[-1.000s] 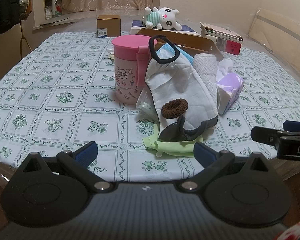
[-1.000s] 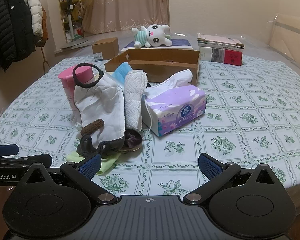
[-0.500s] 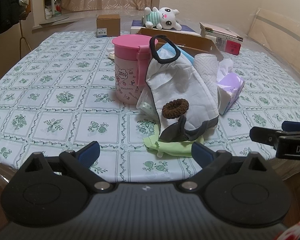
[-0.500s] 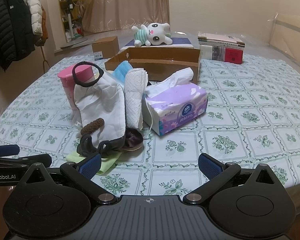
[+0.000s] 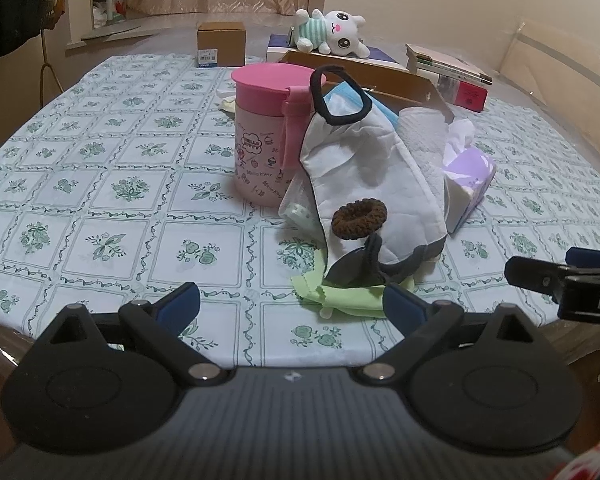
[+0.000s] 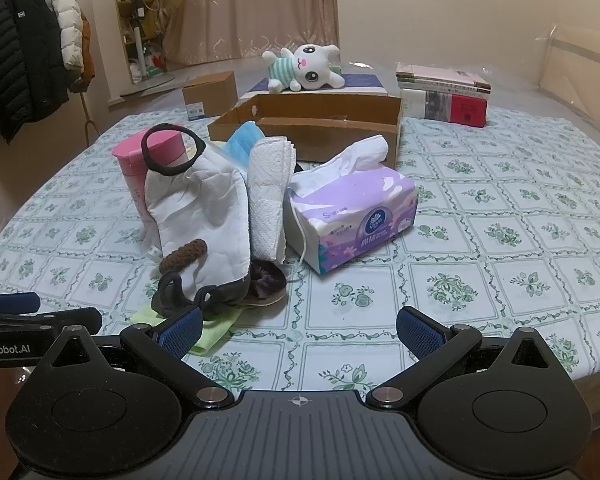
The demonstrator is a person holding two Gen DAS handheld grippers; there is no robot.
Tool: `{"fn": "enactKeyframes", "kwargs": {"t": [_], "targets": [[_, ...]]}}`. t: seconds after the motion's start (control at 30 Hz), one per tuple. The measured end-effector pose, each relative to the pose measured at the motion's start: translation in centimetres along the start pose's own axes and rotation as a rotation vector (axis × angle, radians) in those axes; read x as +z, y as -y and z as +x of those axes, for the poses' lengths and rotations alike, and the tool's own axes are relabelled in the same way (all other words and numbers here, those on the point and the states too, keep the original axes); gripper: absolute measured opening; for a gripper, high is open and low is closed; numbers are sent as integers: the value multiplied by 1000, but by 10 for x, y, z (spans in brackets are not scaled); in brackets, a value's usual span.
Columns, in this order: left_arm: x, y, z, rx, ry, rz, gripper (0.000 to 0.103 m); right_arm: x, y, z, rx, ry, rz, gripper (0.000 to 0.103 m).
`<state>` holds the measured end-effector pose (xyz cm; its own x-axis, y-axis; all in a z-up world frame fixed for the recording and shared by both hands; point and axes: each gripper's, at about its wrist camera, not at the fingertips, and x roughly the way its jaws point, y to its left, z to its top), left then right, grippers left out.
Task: Organize soft objects
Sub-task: 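Reach the left gripper into the pile and grasp the brown hair tie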
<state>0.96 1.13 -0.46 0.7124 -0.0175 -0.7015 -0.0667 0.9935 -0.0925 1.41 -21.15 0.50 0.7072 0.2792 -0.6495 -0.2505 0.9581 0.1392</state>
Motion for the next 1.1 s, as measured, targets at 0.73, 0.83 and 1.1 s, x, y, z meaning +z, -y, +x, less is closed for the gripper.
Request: {"fn": "enactKeyframes", "kwargs": {"t": [0.73,0.83,1.1], "targets": [[32,-3,39,-100,46,101,102,11,0,26,16,17,-50,102],[38,6,49,-126,45,155,99,14,2,32,21,22,-55,102],[45,32,75,-164,34,293,84,20,11,46,30,17,-31,93]]}}
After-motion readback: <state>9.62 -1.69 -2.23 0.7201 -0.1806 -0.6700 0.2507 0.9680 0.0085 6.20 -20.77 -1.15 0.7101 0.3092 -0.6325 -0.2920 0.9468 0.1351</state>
